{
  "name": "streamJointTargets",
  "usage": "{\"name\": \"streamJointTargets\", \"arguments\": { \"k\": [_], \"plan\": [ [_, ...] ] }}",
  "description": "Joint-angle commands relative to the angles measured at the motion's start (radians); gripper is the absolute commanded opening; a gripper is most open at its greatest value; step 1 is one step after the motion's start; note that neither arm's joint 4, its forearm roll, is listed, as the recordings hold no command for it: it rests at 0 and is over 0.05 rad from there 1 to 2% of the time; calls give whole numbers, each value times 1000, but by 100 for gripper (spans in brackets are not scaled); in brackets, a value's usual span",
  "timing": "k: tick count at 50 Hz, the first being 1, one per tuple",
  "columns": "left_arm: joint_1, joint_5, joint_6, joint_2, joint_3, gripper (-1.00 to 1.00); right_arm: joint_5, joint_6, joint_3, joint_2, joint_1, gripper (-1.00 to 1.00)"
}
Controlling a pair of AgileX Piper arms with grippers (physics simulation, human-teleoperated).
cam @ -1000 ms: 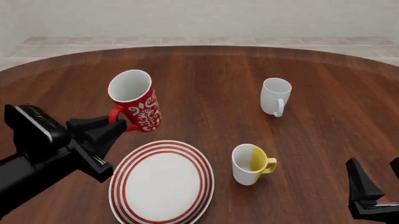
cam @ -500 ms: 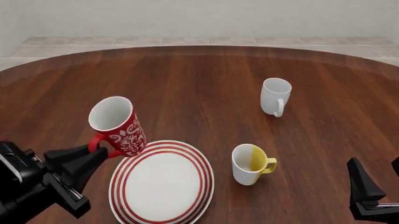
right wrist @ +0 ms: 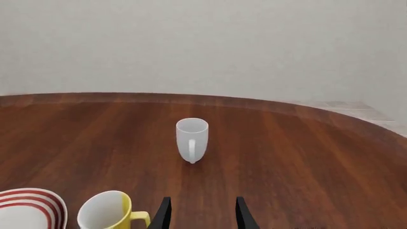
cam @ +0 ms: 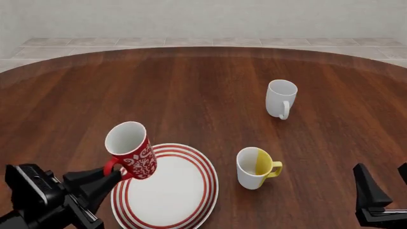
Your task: Pick up the red mug and put it on the plate
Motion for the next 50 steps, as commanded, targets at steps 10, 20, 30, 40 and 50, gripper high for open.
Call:
{"name": "streamJointTargets", "arguments": {
  "k": [10, 20, 30, 40, 50],
  "plan": [
    [-47, -181, -29, 119, 93, -100, 18, -1, -11, -8, -2, 100],
    [-67, -300, -50, 222, 128, -100, 10, -2, -6, -6, -2, 100],
    [-75, -309, -54, 243, 120, -100, -2, 0, 0, 0, -4, 100],
    [-76, -355, -66, 294, 131, -100, -9, 1, 6, 1, -6, 100],
    [-72, -452, -97, 412, 160, -100, 10, 0, -6, -5, -4, 100]
  ]
}}
